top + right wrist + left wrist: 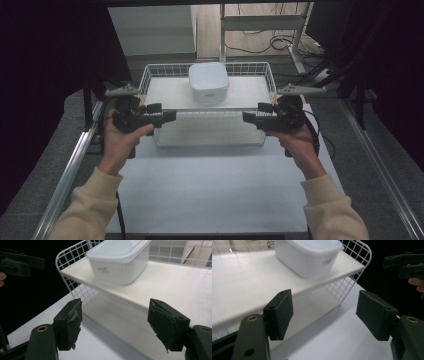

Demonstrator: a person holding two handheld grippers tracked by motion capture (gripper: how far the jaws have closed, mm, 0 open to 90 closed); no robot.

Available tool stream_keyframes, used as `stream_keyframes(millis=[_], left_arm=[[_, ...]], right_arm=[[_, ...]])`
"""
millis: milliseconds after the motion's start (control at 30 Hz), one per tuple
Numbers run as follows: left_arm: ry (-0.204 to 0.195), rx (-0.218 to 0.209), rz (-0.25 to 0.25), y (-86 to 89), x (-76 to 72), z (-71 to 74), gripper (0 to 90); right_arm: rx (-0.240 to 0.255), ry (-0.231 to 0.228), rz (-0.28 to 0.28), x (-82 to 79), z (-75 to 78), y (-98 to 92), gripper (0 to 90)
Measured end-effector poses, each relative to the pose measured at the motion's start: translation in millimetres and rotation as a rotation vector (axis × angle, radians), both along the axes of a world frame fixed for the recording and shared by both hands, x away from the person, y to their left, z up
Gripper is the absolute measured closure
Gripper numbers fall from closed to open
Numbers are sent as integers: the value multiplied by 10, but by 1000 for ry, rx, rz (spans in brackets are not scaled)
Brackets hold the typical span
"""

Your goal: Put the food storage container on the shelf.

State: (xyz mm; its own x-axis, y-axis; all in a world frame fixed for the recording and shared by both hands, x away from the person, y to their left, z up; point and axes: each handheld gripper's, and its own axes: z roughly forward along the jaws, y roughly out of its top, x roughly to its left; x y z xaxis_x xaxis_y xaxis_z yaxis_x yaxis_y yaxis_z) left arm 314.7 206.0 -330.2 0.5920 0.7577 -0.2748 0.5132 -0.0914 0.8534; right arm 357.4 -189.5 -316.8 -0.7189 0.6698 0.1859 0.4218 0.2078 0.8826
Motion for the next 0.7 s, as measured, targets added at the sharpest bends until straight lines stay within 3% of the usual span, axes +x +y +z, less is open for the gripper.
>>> stream_keyframes(millis=[167, 300, 400, 533, 700], left_arm=[[9, 7, -2, 64, -260, -255, 288], [23, 31, 0, 79, -429, -504, 284], [42, 62, -5, 55, -524, -691, 278], [58, 66, -2, 31, -617, -930, 271], [88, 88, 2, 25, -634, -1179, 262]], right_arm=[[-20, -41, 21, -288, -209, -33, 272], [-40, -55, 17, -494, -462, -79, 268], [-43, -41, 3, -598, -647, -127, 266], [-66, -19, -4, -713, -918, -181, 263], [-92, 12, -3, -783, -1198, -222, 260]])
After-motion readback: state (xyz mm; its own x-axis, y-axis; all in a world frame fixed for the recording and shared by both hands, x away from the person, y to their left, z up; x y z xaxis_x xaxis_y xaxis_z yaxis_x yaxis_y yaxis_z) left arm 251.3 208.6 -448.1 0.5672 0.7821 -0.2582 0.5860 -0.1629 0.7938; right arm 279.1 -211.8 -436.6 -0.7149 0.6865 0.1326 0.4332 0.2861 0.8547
